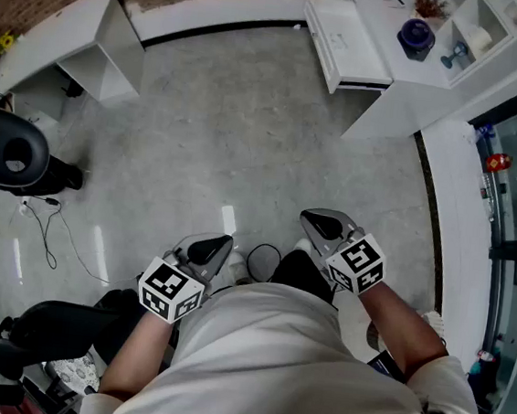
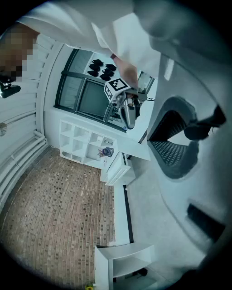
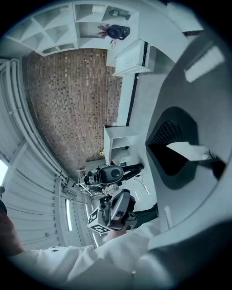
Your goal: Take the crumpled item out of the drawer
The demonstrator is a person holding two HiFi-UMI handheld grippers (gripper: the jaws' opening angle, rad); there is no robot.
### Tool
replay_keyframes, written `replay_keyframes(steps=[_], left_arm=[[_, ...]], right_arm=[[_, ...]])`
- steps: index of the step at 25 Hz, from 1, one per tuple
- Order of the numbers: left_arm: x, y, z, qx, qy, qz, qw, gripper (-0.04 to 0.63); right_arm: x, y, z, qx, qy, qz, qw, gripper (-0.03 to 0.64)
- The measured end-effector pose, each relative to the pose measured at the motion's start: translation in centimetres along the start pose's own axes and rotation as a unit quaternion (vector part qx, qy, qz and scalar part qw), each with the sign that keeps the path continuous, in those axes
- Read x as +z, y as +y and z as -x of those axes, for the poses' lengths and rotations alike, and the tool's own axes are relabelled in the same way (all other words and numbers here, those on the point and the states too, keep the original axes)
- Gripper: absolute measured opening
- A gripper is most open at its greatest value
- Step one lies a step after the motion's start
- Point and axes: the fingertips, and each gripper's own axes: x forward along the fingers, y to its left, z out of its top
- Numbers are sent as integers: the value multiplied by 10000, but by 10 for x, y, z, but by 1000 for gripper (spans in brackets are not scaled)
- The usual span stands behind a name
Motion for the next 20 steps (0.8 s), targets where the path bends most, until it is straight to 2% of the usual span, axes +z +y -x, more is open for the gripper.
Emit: replay_keyframes(steps=[3, 6, 13, 20], left_arm=[[-3, 13, 5, -38, -24, 89, 10000, 8], [8, 20, -4, -113, -69, 76, 9999, 8], [50, 43, -34, -171, -23, -240, 9996, 6], [91, 75, -76, -73, 78, -206, 9997, 8]], right_arm=[[4, 14, -11, 25, 35, -9, 10000, 11], [7, 8, -16, -38, 48, -102, 9999, 11], [23, -42, -39, -128, -31, -344, 9993, 11], [62, -109, -61, -94, -458, -495, 9977, 26]])
